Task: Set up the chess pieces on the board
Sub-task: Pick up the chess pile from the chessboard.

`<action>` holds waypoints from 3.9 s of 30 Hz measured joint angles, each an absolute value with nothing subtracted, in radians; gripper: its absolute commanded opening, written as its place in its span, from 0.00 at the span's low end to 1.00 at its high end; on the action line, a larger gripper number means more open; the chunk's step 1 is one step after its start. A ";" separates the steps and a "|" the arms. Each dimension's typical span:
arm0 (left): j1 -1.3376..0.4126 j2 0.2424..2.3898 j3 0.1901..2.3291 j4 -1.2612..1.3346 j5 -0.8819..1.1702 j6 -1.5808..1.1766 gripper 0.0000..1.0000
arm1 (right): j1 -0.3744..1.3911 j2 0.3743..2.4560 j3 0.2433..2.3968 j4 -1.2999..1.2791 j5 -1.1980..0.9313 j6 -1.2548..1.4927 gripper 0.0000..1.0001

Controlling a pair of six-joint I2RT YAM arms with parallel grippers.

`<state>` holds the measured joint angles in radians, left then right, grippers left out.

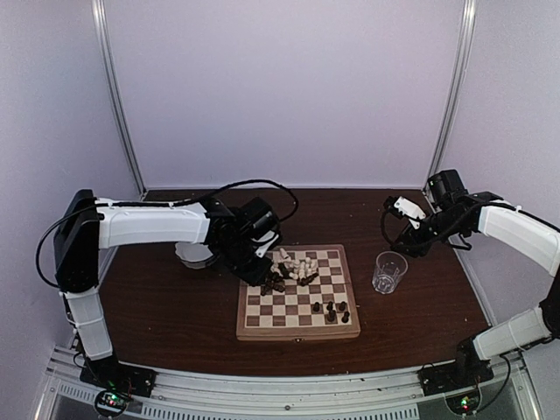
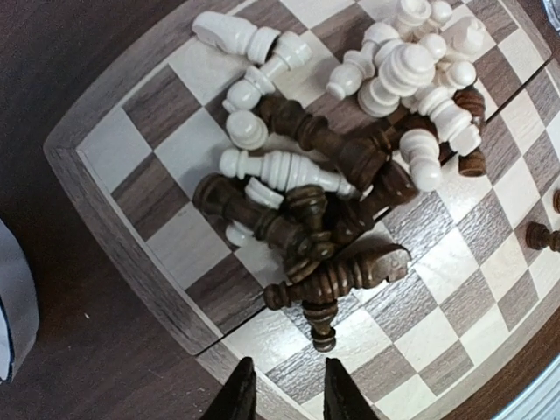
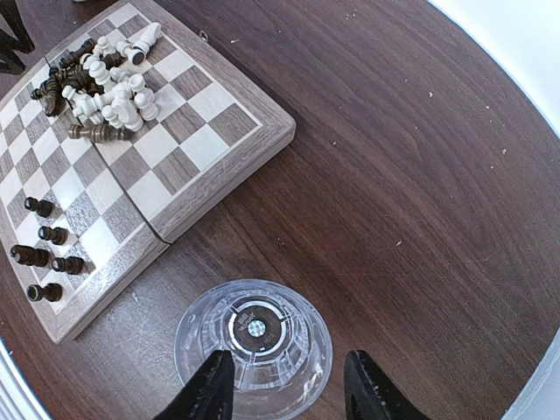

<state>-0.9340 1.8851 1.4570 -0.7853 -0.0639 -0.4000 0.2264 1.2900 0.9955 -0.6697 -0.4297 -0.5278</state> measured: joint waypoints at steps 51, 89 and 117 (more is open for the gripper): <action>-0.877 1.628 1.077 -0.406 0.131 -0.523 0.35 | 0.807 1.891 1.492 -0.822 -0.314 -0.811 0.19; -0.877 1.637 1.060 -0.367 0.140 -0.533 0.35 | 0.794 1.998 1.502 -0.788 -0.230 -0.873 0.28; -0.877 1.634 1.038 -0.290 0.180 -0.542 0.35 | 0.794 1.985 1.461 -0.767 -0.265 -0.776 0.01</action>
